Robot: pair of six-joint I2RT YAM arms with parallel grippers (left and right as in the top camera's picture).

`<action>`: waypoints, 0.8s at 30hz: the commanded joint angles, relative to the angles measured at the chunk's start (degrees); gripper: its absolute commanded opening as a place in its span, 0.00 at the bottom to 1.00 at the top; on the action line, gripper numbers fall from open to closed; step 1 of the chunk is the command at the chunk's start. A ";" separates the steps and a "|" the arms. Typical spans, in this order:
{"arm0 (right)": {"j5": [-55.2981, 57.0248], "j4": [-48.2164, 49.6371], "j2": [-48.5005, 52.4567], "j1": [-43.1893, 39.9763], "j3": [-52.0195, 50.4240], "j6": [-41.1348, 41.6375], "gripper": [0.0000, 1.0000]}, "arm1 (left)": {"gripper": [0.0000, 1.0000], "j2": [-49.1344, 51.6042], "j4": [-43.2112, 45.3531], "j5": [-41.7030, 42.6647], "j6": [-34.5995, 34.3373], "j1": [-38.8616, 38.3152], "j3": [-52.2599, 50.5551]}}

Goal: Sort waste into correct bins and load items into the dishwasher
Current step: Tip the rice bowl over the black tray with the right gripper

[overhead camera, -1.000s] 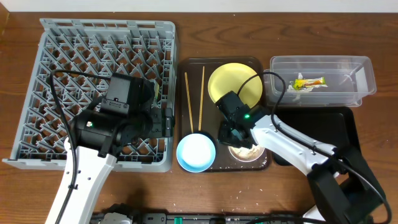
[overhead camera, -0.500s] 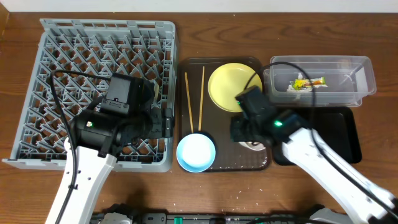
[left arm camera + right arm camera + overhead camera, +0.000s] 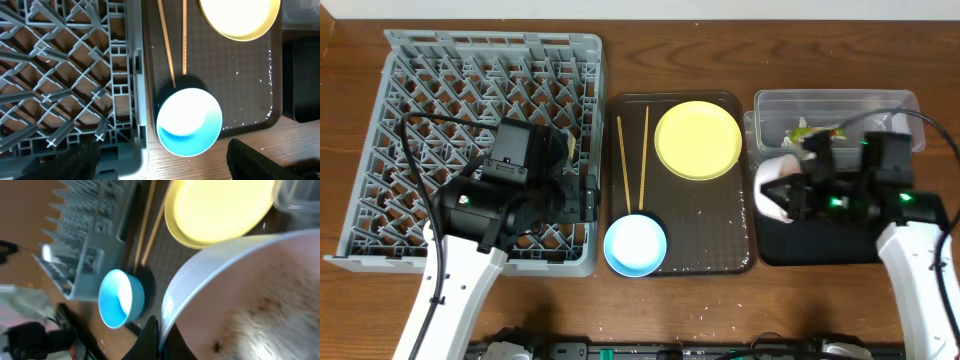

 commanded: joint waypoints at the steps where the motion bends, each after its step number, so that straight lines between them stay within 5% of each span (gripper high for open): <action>1: -17.49 2.93 1.60 -7.91 -5.70 -8.90 0.01 | 0.82 0.09 -0.13 -0.37 0.76 -0.13 0.20; 11: -39.56 14.25 7.82 -15.76 -13.03 -15.93 0.01 | 0.82 0.09 -0.17 -0.35 0.76 -0.13 0.20; 24: -32.48 15.15 7.93 -15.96 -13.27 -16.83 0.01 | 0.82 0.09 -0.24 -0.35 0.76 -0.13 0.20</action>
